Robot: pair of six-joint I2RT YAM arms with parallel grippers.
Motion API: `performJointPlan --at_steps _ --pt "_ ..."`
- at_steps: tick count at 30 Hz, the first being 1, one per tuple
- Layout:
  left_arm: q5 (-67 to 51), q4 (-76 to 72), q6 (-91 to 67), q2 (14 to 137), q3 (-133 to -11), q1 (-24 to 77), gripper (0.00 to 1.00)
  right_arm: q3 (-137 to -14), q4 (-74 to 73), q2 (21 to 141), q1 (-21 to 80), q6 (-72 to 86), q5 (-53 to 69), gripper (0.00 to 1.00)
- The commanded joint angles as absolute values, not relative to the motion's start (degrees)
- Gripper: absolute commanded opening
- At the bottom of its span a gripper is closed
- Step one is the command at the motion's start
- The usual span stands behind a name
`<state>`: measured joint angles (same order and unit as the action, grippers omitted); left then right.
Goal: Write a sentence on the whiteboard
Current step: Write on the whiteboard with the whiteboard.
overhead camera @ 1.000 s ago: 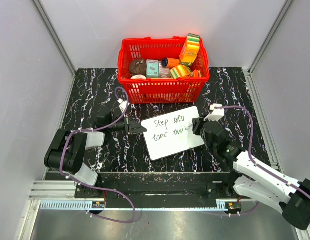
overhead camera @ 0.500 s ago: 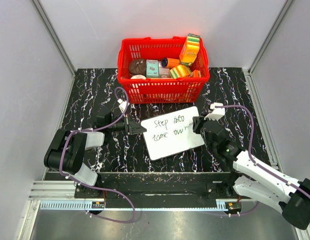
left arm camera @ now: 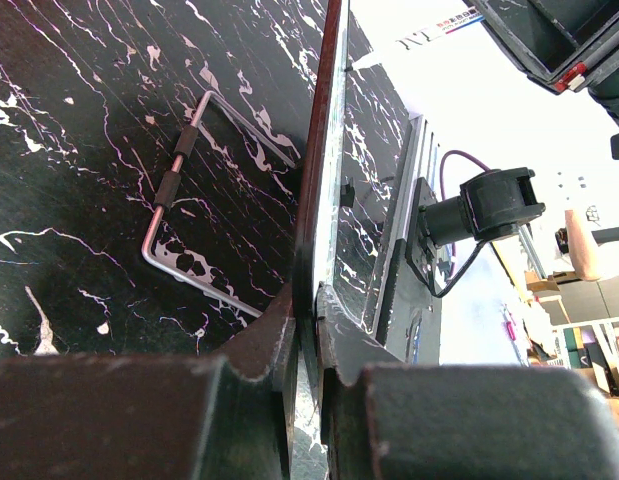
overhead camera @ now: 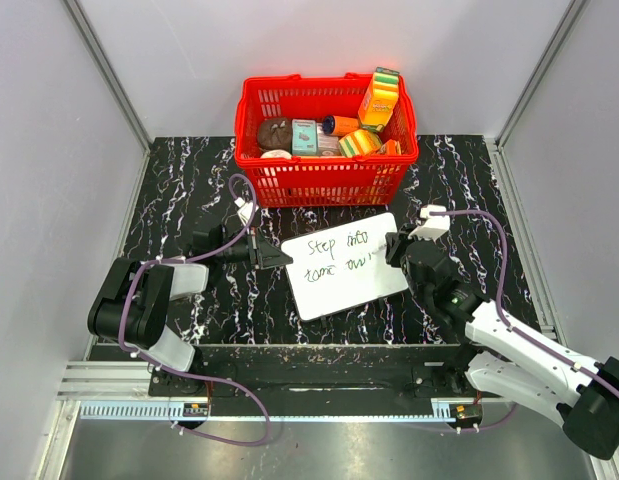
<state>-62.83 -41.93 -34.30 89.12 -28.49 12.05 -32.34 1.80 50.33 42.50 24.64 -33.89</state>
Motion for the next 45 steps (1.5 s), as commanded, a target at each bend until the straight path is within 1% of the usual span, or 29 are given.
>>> performJointPlan --at_steps 1,17,28,38,45 --pt "-61.6 -41.0 -29.1 90.2 -29.0 13.1 0.00 -33.0 2.7 50.2 41.8 25.1 -35.3 0.00" --pt "-61.6 -41.0 -29.2 90.2 -29.0 13.2 0.00 -29.8 0.4 48.8 41.8 27.7 -33.5 0.00" --pt "-61.6 -41.1 -29.1 90.2 -28.9 13.2 0.00 -29.7 -2.2 46.4 41.8 27.5 -33.8 0.00" --pt "-61.6 -41.1 -29.0 90.1 -28.9 13.2 0.00 -32.5 -0.6 44.1 41.7 25.8 -33.7 0.00" --pt "-61.6 -41.1 -29.0 90.2 -28.9 13.2 0.00 -35.1 -0.6 47.0 41.7 23.6 -35.1 0.00"
